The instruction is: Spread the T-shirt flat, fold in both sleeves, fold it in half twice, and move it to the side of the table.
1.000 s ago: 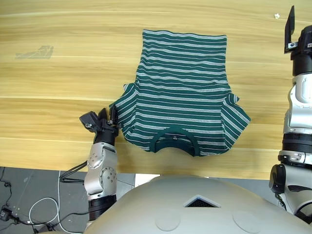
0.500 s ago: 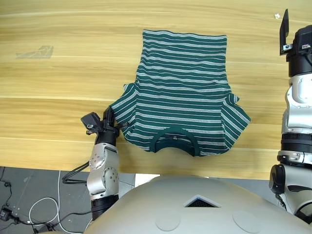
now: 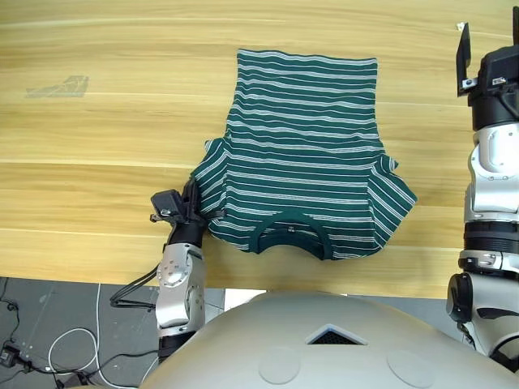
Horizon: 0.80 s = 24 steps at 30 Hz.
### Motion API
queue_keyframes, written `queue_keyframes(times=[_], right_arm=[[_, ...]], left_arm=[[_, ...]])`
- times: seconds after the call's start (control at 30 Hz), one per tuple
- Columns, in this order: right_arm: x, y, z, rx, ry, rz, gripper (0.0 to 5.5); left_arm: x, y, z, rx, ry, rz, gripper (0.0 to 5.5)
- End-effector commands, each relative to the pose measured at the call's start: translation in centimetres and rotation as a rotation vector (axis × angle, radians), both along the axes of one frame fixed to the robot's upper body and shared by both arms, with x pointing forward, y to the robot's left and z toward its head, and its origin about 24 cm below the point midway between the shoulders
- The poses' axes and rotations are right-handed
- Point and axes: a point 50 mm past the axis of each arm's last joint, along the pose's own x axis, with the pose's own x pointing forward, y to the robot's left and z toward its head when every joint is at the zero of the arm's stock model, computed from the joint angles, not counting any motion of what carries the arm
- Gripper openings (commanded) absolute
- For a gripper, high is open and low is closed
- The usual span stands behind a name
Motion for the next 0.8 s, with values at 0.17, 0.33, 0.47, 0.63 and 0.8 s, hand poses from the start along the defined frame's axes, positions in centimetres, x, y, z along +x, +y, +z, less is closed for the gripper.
queue_keyframes(times=[0.17, 0.33, 0.47, 0.63, 0.8], right_arm=[[0.0, 0.5, -0.7, -0.019, 0.026, 0.013, 2.96], [0.0, 0.6, -0.9, -0.023, 0.035, 0.016, 2.96], [0.0, 0.8, -1.1, -0.022, 0.038, 0.021, 2.96], [0.0, 0.9, -1.1, -0.022, 0.038, 0.023, 2.96], [0.0, 1.1, -1.0, -0.014, 0.034, 0.033, 2.96]], left_arm=[[-0.4, -1.5, 0.6, 0.204, -0.091, -0.161, 0.02], [-0.6, -3.5, 2.3, 0.286, -0.242, -0.314, 0.02], [-1.0, -4.5, 1.8, 0.302, -0.222, -0.407, 0.02], [-1.4, -5.5, 1.5, 0.354, -0.218, -0.517, 0.02], [-2.1, -6.2, 0.2, 0.435, -0.153, -0.652, 0.02]])
